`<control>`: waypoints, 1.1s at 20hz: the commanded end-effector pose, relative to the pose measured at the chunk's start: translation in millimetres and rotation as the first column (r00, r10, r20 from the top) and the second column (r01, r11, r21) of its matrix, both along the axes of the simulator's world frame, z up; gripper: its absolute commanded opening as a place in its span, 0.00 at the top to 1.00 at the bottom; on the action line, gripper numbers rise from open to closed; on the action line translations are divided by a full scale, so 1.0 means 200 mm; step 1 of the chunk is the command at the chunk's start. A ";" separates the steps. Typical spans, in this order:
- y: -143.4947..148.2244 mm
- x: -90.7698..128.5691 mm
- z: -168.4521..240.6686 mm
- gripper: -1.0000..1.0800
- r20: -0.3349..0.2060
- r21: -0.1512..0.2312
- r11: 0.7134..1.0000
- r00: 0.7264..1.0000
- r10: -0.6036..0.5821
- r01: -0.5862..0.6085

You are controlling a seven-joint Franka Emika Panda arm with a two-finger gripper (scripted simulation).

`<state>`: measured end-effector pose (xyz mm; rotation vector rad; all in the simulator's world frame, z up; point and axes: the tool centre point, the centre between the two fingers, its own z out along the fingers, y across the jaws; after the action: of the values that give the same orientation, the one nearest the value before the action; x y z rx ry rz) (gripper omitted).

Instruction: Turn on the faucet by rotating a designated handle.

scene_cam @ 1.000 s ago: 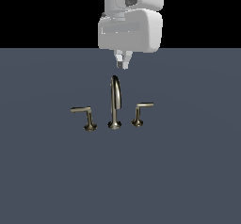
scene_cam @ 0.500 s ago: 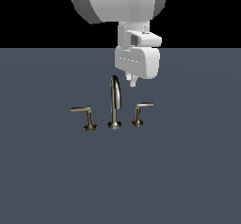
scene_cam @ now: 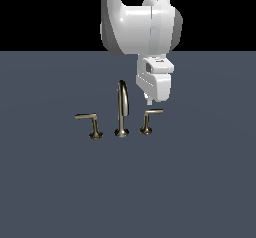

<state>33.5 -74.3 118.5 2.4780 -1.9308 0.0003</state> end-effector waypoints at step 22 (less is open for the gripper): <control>-0.12 0.07 -0.14 1.00 0.000 0.000 0.995 0.995 -0.105 0.105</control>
<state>49.2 -96.6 91.0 2.3744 -2.0574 0.0001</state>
